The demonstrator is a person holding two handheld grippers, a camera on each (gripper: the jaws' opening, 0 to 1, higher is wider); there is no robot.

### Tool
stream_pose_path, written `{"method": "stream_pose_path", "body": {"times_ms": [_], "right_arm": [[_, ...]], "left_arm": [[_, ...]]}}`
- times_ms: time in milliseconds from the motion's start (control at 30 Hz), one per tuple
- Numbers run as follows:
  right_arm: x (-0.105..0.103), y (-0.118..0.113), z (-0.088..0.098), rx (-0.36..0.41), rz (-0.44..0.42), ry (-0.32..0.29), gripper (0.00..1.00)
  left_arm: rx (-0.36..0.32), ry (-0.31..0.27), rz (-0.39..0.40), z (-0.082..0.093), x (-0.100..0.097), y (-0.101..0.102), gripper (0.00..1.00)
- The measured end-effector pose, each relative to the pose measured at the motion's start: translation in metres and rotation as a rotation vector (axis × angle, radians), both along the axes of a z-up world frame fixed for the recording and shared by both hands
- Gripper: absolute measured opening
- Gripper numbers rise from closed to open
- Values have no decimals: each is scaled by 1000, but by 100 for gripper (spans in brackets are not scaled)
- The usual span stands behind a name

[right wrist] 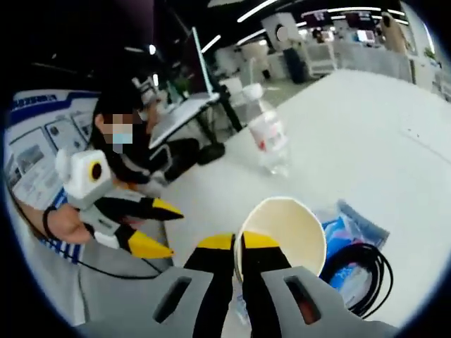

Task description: Arrange the tabletop items into an orderly group along one side of the table until the central work area is clear of visible clutter.

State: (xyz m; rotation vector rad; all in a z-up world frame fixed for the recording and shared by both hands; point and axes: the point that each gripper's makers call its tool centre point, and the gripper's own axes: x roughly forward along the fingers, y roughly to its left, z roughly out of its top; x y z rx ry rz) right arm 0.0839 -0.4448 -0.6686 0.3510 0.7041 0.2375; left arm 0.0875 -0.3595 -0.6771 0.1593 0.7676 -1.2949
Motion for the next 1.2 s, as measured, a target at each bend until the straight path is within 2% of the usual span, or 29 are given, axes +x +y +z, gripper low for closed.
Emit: {"method": "stream_pose_path", "body": {"times_ms": [133,367,733,933,1200], "right_arm": [[14,-8,-5,-36,24,14,0],[39,-26,-19,-114,41,52,0],[75,-34,-28,-124,52,58,1],[90,-39,-37,-155,48,70,0],[106,-46,-53,-277,119,124,0]], "left_arm": [[17,-32,-31,-2,-7,0,41],[15,-25,-57,-2,-15,-3,42],[14,-5,-74,-4,-27,-5,41],[19,4,-80,-7,-31,-5,41],[18,12,-100,-8,-35,-8,40]]}}
